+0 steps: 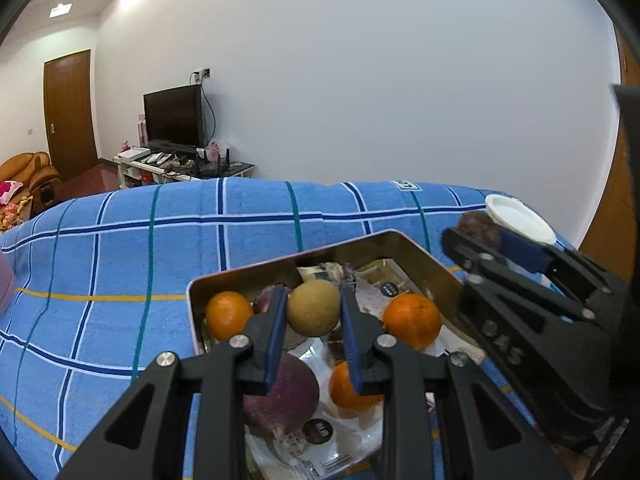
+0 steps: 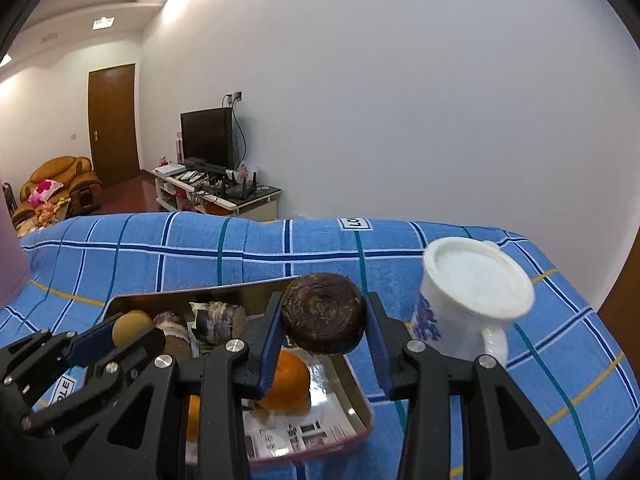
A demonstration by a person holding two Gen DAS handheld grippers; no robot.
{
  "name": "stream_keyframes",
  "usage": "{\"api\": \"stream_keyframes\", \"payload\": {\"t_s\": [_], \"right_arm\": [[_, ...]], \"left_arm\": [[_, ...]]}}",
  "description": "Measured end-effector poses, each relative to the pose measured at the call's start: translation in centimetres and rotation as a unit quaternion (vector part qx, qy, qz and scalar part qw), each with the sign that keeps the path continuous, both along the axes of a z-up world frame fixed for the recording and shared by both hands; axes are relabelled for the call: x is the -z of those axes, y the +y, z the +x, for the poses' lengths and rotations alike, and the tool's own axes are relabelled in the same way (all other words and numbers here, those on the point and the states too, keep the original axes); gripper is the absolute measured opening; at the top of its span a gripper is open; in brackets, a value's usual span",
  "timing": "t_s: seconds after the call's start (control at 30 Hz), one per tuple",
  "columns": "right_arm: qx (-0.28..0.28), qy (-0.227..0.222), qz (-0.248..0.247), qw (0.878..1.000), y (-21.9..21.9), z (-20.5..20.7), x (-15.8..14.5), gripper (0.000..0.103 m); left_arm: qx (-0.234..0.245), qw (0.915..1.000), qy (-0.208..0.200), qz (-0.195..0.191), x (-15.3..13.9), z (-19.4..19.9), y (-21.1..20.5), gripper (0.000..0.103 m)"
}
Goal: Organize fruits
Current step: 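Lower the dark cake and kiwi into the tin box with both tools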
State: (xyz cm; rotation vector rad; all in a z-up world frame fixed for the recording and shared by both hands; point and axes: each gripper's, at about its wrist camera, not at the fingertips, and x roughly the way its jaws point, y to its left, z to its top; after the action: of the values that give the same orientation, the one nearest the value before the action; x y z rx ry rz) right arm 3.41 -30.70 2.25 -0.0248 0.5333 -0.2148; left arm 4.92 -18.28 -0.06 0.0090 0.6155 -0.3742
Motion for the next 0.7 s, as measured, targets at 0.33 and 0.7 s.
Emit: {"api": "stream_keyframes", "payload": {"t_s": [0.33,0.7], "right_arm": [[-0.004,0.006,0.014,1.0,0.1,2.3,1.0,0.041],[-0.014,0.018,0.015,1.0,0.6,3.7,1.8,0.041]], "left_arm": [[-0.008,0.9999,0.001,0.008,0.7,1.1,-0.1,0.027],[-0.014,0.9997,0.018,0.011,1.4,2.1,0.1,0.027]]}}
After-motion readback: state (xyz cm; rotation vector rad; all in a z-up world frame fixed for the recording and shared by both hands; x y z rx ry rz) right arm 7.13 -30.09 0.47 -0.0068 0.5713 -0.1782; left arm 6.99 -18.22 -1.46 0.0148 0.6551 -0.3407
